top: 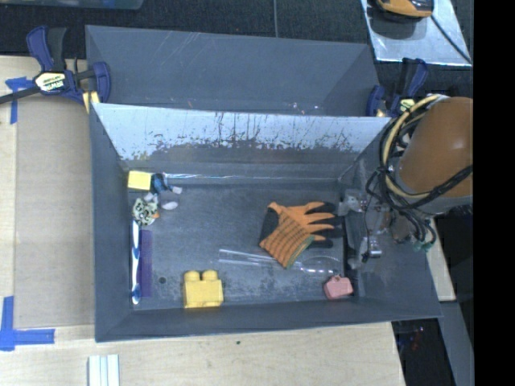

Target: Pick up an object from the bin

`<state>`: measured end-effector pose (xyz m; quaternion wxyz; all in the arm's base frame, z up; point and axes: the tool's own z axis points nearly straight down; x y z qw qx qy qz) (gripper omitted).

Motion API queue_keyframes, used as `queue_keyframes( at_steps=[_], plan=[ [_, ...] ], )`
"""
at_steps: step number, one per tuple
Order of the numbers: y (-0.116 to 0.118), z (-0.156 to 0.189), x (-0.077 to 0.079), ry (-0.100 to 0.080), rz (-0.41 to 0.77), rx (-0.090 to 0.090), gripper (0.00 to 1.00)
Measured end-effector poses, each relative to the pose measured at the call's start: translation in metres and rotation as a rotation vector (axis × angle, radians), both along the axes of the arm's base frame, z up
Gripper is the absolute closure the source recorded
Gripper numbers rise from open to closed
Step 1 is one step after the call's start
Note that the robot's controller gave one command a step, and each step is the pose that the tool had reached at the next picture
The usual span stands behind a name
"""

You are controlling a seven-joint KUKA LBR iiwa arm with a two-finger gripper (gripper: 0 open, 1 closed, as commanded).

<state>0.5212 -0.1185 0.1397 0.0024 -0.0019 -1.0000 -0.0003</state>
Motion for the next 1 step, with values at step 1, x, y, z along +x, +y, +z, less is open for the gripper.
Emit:
queue_keyframes(
  at_steps=[1],
  plan=[
    [0.0006, 0.0043, 0.0023, -0.008, 0.003, -0.001, 0.0]
  ],
)
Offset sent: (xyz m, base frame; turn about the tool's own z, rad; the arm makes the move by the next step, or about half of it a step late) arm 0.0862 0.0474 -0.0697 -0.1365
